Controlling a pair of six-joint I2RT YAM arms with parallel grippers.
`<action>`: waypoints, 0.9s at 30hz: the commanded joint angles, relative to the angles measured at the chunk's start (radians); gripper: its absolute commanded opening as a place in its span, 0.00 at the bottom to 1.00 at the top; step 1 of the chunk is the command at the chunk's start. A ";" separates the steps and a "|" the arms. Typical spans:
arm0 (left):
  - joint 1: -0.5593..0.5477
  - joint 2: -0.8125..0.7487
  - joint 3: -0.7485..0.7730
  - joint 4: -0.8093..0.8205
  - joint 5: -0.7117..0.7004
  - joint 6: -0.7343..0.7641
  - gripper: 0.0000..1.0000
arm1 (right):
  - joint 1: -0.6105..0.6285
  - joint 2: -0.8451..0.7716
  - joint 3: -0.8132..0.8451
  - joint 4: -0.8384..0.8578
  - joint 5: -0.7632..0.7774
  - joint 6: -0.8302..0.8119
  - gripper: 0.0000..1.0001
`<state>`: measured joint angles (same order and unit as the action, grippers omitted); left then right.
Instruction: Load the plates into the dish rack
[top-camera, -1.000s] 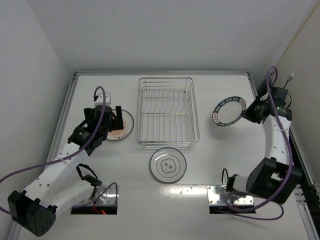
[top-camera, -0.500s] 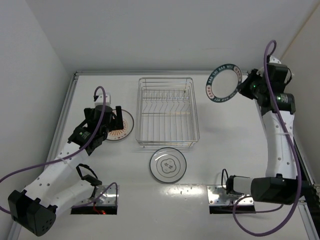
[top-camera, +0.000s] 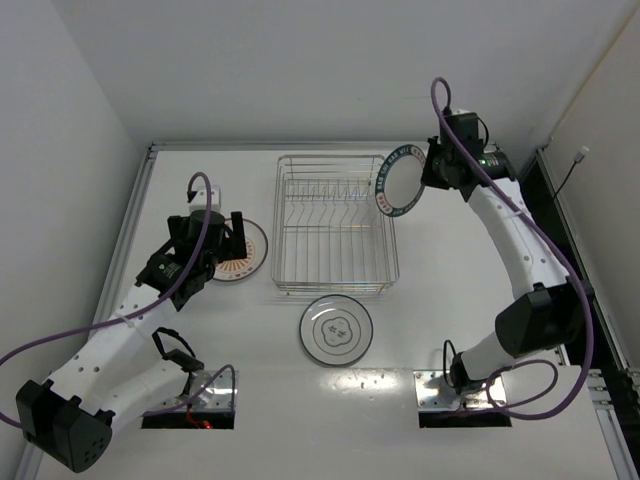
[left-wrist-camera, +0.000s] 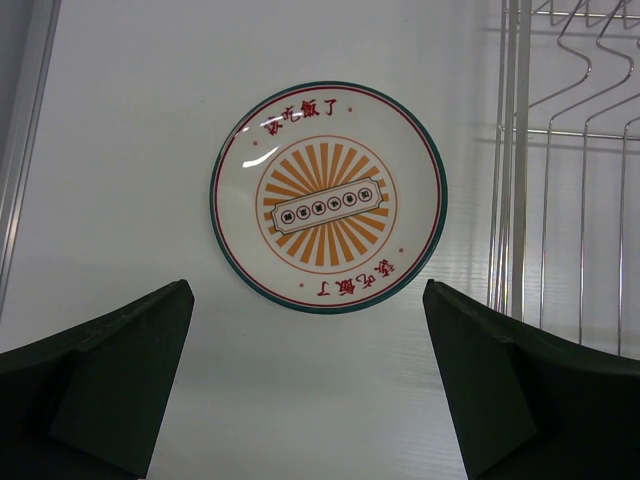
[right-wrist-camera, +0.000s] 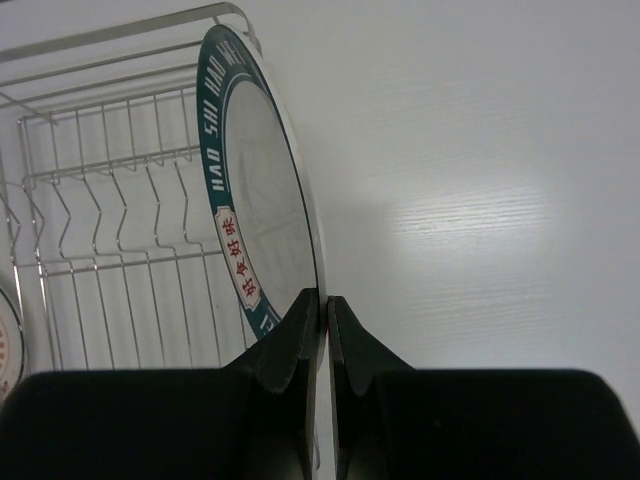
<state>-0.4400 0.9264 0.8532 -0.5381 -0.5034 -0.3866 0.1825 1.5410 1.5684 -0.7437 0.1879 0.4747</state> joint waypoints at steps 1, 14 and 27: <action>-0.006 -0.003 0.033 0.007 -0.015 -0.009 1.00 | 0.044 0.007 0.067 0.037 0.146 -0.015 0.00; -0.006 -0.003 0.033 0.007 -0.015 -0.009 1.00 | 0.155 0.128 0.117 0.046 0.318 -0.015 0.00; -0.006 0.006 0.033 0.007 -0.006 -0.009 1.00 | 0.232 0.235 0.154 0.026 0.444 0.005 0.00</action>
<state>-0.4400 0.9360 0.8532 -0.5388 -0.5053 -0.3866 0.3931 1.7634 1.6711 -0.7437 0.5438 0.4694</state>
